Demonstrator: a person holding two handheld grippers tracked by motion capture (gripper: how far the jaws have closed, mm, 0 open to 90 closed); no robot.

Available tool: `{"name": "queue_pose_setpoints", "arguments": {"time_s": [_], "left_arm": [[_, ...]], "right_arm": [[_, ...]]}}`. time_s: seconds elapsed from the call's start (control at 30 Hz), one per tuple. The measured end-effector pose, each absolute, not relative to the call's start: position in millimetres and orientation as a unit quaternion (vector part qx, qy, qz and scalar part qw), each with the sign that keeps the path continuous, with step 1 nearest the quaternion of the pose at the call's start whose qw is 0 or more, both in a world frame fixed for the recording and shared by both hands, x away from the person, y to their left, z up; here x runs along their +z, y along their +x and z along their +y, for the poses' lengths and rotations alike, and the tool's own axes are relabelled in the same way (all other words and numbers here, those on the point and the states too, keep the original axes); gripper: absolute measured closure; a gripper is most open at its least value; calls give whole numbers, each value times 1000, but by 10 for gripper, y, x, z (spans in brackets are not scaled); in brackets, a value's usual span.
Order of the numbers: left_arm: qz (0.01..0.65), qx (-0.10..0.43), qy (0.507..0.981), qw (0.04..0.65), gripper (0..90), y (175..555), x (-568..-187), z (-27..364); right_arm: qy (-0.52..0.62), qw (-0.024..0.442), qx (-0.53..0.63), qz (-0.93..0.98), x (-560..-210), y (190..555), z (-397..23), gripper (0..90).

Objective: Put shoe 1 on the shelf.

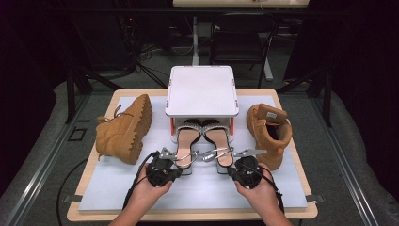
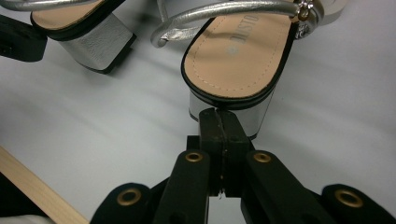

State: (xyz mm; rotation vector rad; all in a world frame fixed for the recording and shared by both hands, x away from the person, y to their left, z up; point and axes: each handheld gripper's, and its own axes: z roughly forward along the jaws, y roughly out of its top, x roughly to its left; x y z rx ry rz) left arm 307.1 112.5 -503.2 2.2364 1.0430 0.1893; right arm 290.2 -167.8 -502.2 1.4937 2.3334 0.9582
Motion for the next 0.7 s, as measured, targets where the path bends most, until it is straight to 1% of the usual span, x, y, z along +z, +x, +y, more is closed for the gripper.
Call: {"name": "queue_pose_setpoints", "arguments": {"time_s": [0.03,0.17,0.27,0.3,0.47,0.53,0.57,0.63,0.7], "left_arm": [[400,82,852,328,900,3117,-5002,1120],[400,73,853,327,900,3216,-4969,1085],[402,79,855,319,900,3263,-4971,1051],[403,80,855,317,900,3310,-4965,1033],[412,87,851,314,900,3410,-4971,1032],[419,111,841,324,900,3475,-4938,1051],[422,114,838,327,900,3514,-4917,1064],[427,104,837,327,900,3589,-4901,1072],[422,83,844,320,900,3586,-4918,1026]], "right_arm": [[508,108,323,791,-5013,2942,-1669,900],[504,92,323,796,-4990,3019,-1629,900],[499,100,320,799,-4968,3043,-1591,900],[499,111,317,799,-4947,3074,-1563,900],[503,115,308,799,-4960,3176,-1540,900],[504,134,300,799,-4966,3244,-1525,900],[507,139,295,798,-4961,3266,-1522,900],[508,136,299,796,-4967,3330,-1530,900],[513,131,293,796,-4975,3382,-1528,900]]}}
